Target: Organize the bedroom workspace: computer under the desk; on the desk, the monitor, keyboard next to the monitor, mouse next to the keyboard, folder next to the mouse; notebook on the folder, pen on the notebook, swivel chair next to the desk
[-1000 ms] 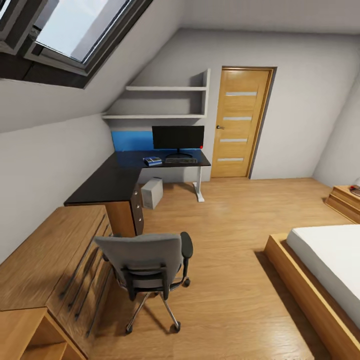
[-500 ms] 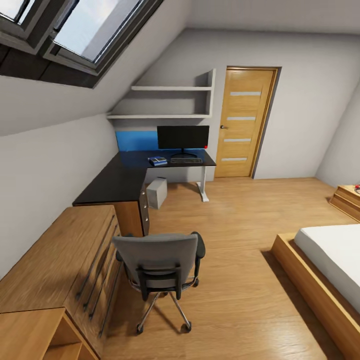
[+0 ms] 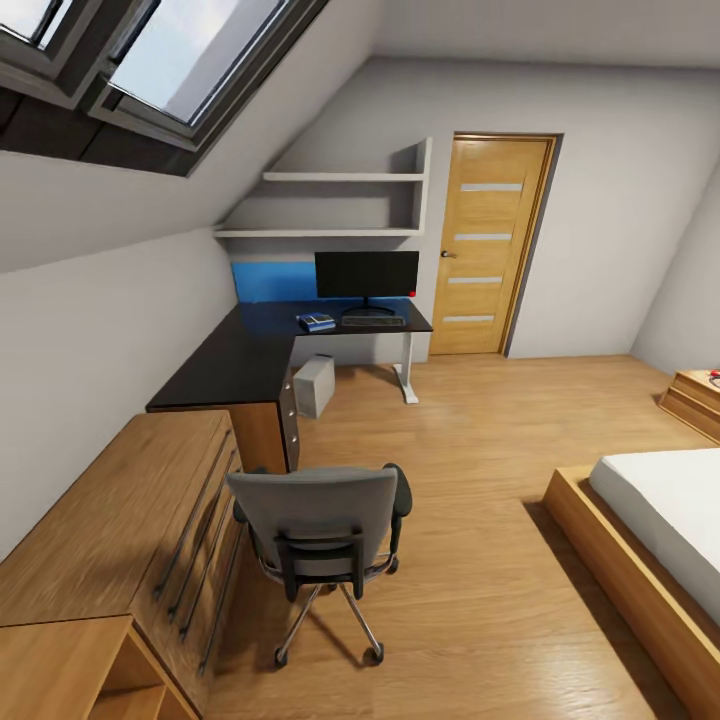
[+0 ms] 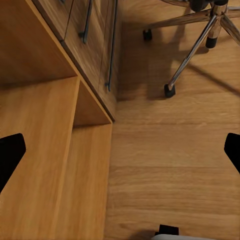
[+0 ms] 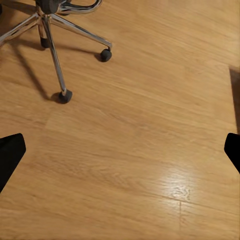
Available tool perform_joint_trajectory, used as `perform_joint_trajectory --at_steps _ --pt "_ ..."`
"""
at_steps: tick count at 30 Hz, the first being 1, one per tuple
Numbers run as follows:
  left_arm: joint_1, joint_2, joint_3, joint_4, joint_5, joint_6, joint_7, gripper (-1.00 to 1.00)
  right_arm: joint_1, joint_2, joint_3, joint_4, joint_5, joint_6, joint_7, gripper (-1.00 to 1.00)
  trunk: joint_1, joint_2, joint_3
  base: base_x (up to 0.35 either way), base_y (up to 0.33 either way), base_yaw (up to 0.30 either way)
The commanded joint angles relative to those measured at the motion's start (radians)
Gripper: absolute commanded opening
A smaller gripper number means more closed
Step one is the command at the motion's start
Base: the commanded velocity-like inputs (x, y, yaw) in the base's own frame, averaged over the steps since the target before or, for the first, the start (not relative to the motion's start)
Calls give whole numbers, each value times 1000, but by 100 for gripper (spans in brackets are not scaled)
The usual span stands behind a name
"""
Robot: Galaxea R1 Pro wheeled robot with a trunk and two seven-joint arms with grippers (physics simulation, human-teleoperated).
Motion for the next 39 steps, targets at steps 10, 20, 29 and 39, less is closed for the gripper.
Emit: perform_joint_trajectory --at_steps 10,20,29,39 --pt "-1 0 -9 0 5 -2 7 100 -1 1 2 0 10 1 -10 100 1 -2 -2 -96 27 0" --pt "-1 1 -8 0 5 -1 6 100 -1 1 2 0 10 2 -10 100 1 -2 -2 -150 46 0" --pt "-1 1 -8 0 5 -1 6 100 -1 1 2 1 10 2 -10 100 1 -2 -2 -115 86 0" --pt "-1 0 -8 0 4 -2 6 100 -1 2 3 2 10 1 -10 100 1 -2 -2 -25 17 0"
